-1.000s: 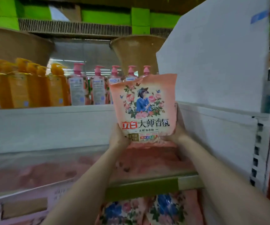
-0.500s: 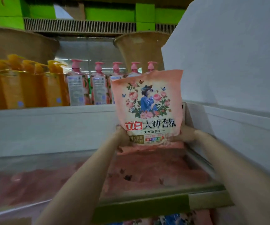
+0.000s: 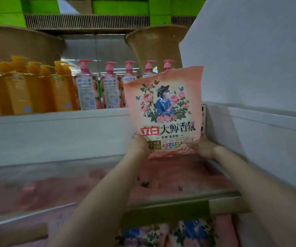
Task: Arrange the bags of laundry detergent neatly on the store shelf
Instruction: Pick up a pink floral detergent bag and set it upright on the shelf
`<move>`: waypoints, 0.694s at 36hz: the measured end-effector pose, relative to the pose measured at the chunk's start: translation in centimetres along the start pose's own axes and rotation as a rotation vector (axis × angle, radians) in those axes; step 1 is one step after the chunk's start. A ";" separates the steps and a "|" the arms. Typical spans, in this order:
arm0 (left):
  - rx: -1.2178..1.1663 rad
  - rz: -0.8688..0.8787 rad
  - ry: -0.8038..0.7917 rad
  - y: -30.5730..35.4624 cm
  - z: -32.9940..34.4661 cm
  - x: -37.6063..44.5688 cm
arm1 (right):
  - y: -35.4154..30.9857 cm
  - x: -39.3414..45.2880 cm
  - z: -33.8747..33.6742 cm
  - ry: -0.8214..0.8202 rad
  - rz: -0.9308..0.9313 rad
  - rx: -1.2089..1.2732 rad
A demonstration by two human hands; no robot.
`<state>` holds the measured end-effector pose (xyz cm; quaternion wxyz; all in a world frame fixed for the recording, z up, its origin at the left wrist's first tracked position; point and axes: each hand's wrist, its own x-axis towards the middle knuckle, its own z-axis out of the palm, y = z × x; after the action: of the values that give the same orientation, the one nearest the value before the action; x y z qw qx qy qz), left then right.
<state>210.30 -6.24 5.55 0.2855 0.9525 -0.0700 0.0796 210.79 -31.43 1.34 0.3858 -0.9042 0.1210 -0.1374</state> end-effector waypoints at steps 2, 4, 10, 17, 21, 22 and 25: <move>0.087 0.005 0.008 0.1 0.0 -1.3 | -1.8 -2.3 0.0 -0.027 0.016 -0.200; 0.219 0.038 -0.006 0.1 -0.3 -2.7 | -4.7 -6.6 -0.3 -0.043 -0.006 -0.468; 0.482 0.216 -0.048 -1.0 -3.8 -5.2 | -7.2 -10.5 -0.1 0.022 0.074 -0.678; 0.588 0.236 0.089 -3.0 -9.7 -8.1 | -12.8 -15.1 1.5 0.124 -0.169 -0.643; 0.667 0.187 0.069 -6.5 -12.4 -10.0 | -16.6 -18.2 3.1 0.000 -0.311 -0.627; 0.665 0.177 0.072 -7.3 -13.3 -10.5 | -17.8 -18.8 3.6 -0.024 -0.356 -0.625; 0.654 0.147 0.106 -10.2 -16.5 -11.9 | -21.1 -20.2 5.5 -0.066 -0.396 -0.665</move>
<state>198.66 12.44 11.46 -0.0383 0.9806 -0.0942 0.1674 196.17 -7.01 9.99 0.0414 -0.9897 -0.0308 -0.1334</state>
